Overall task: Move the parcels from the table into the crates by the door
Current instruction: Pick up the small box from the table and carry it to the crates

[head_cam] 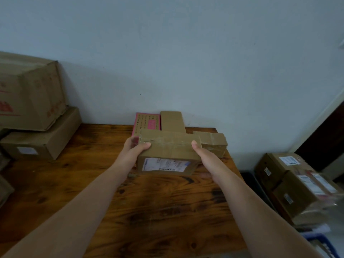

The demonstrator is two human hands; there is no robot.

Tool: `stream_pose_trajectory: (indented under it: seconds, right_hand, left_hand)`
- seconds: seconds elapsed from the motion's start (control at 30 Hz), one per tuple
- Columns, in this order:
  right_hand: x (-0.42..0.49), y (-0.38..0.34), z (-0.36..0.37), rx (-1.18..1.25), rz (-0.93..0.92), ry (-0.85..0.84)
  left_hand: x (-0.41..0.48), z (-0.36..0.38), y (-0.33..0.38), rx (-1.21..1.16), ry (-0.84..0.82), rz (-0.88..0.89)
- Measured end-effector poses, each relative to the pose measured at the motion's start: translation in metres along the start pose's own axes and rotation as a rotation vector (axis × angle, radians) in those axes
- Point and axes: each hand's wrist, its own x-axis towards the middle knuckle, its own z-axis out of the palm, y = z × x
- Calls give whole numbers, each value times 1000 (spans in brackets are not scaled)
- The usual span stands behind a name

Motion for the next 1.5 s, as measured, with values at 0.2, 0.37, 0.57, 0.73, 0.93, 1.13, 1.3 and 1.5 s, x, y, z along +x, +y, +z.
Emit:
stream_pose_trajectory:
  seconds: [0.2, 0.37, 0.57, 0.73, 0.93, 1.13, 1.3, 1.5]
  right_hand:
    - [8, 9, -8, 68, -114, -122]
    - [18, 17, -7, 113, -159, -18]
    - [30, 22, -5, 142, -98, 49]
    - [30, 19, -7, 158, -72, 0]
    - [30, 25, -16, 379, -101, -200]
    - [31, 21, -27, 409, -164, -175]
    - [25, 13, -40, 256, -177, -189]
    - [20, 19, -34, 499, -208, 2]
  left_hand:
    - [6, 1, 2, -20, -10, -319]
    - [5, -3, 0, 38, -133, -364]
    - [2, -3, -9, 161, -236, -203]
    - [3, -2, -13, 37, -250, -129]
    - [6, 2, -13, -78, -216, -138]
    - [11, 4, -7, -30, -156, -87]
    - [11, 1, 8, 186, -359, -95]
    - [7, 17, -6, 185, -395, -162]
